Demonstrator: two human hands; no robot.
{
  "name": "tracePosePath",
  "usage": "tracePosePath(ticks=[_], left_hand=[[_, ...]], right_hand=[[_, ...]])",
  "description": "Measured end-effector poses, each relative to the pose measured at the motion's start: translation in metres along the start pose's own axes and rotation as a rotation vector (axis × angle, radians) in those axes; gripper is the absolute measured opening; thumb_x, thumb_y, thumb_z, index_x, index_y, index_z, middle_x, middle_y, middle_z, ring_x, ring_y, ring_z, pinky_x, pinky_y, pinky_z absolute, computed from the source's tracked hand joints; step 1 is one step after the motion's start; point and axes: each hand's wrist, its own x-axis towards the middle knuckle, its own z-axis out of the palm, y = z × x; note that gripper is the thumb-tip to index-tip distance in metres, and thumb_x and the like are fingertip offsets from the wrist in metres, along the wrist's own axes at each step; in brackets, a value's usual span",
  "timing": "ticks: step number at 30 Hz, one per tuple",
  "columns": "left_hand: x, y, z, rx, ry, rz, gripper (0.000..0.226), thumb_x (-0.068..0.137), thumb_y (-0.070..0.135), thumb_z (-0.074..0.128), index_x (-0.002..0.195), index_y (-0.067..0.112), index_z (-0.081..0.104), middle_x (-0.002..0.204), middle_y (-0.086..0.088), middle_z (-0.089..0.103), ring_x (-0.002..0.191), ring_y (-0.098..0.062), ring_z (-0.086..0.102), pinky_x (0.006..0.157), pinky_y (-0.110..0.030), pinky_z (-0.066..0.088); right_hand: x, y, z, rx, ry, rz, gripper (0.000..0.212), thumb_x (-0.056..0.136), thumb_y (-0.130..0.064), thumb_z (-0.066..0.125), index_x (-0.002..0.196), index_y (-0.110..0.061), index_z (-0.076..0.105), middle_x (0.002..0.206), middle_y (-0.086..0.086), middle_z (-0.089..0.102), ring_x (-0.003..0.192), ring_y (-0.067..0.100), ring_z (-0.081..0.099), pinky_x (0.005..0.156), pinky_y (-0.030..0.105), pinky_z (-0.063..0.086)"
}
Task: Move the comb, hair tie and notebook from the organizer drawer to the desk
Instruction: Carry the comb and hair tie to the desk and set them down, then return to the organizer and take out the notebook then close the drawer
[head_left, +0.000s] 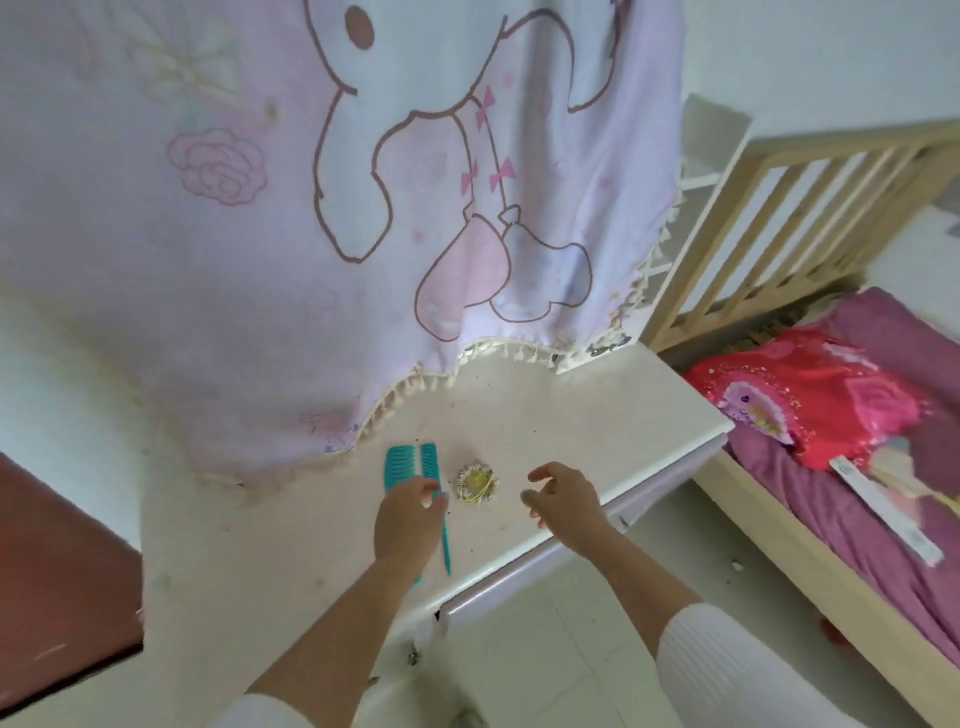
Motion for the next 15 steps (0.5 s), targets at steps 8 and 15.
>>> tracePosePath(ticks=[8,15], left_hand=[[-0.103,0.057,0.031,0.037,-0.327,0.539,0.024,0.086,0.017,0.059,0.108,0.011,0.067,0.108,-0.011,0.068,0.101,-0.026,0.063,0.089,-0.033,0.048],[-0.245,0.116,0.083,0.164,-0.61,1.013,0.023,0.085,0.013,0.058,0.105,0.009,0.068,0.107,-0.013,0.067,0.101,-0.029,0.062,0.087,-0.035,0.049]], right_hand=[[-0.171,0.069,-0.033,0.048,0.376,0.201,0.021,0.083,-0.026,0.059,0.102,-0.017,0.061,0.071,-0.007,0.055,0.059,0.01,0.05,0.049,0.021,0.038],[-0.345,0.141,-0.072,0.052,0.746,0.388,0.028,0.082,-0.031,0.06,0.102,-0.011,0.064,0.089,-0.002,0.061,0.078,0.018,0.056,0.064,0.025,0.04]])
